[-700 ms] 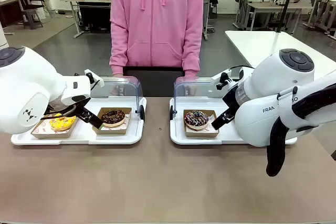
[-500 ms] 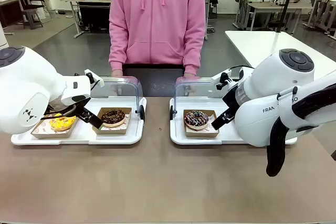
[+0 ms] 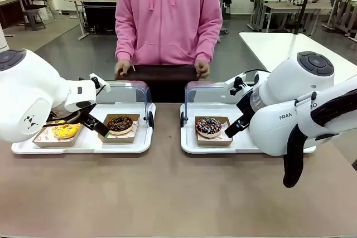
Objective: Provide the desired donut to the person.
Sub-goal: Pick up and lift the Paper togo box containing the Donut pointed at by the person.
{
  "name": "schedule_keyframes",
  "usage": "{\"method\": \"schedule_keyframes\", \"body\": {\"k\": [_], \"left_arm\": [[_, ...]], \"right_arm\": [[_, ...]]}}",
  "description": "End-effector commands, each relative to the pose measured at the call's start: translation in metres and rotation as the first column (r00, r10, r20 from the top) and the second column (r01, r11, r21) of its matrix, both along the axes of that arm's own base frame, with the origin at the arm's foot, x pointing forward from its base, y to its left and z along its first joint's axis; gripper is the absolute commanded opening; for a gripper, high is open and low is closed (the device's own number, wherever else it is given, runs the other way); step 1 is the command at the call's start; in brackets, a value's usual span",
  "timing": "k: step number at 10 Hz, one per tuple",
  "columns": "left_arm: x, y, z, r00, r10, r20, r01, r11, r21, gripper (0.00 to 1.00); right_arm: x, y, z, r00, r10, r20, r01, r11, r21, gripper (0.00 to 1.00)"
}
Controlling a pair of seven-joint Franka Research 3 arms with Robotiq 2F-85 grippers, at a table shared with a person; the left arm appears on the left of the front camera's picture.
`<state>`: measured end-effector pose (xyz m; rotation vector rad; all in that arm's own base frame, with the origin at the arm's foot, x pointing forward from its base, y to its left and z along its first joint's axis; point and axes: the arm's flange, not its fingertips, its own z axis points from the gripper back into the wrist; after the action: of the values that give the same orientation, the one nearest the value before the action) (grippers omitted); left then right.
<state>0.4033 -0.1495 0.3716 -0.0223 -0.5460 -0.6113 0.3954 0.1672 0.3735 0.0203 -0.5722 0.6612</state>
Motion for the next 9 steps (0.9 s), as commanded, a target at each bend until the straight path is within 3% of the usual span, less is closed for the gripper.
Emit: {"method": "schedule_keyframes", "body": {"k": [1, 9], "left_arm": [[0.0000, 0.0000, 0.0000, 1.000, 0.000, 0.000, 0.000, 1.000, 0.000, 1.00], [0.0000, 0.0000, 0.0000, 1.000, 0.000, 0.000, 0.000, 1.000, 0.000, 1.00]], "right_arm": [[0.0000, -0.0001, 0.0000, 1.000, 0.000, 0.000, 0.000, 1.000, 0.000, 1.00], [0.0000, -0.0001, 0.0000, 1.000, 0.000, 0.000, 0.000, 1.000, 0.000, 1.00]]}}
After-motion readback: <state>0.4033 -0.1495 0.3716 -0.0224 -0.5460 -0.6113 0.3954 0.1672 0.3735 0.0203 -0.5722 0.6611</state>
